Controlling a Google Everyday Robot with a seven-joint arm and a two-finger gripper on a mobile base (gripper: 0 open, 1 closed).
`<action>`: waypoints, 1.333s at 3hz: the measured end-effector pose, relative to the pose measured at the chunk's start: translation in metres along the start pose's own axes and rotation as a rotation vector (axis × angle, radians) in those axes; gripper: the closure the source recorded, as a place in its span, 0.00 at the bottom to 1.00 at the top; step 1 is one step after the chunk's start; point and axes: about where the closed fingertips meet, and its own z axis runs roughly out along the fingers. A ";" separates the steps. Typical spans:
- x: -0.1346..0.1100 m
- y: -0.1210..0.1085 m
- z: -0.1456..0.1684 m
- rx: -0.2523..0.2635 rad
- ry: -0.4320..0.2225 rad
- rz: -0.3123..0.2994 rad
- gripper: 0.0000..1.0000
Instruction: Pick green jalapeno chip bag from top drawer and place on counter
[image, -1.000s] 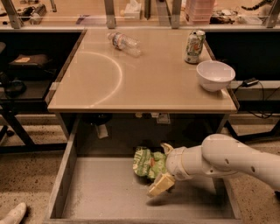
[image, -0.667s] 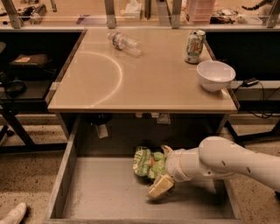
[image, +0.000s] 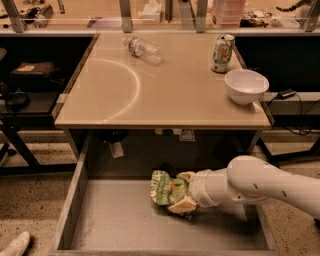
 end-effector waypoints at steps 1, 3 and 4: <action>0.000 0.000 0.000 0.000 0.000 0.000 0.65; -0.039 -0.010 -0.038 0.009 -0.088 -0.064 1.00; -0.064 -0.020 -0.086 0.067 -0.133 -0.124 1.00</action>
Offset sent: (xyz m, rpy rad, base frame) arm 0.0045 0.0030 0.0217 0.0546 -0.0094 0.0345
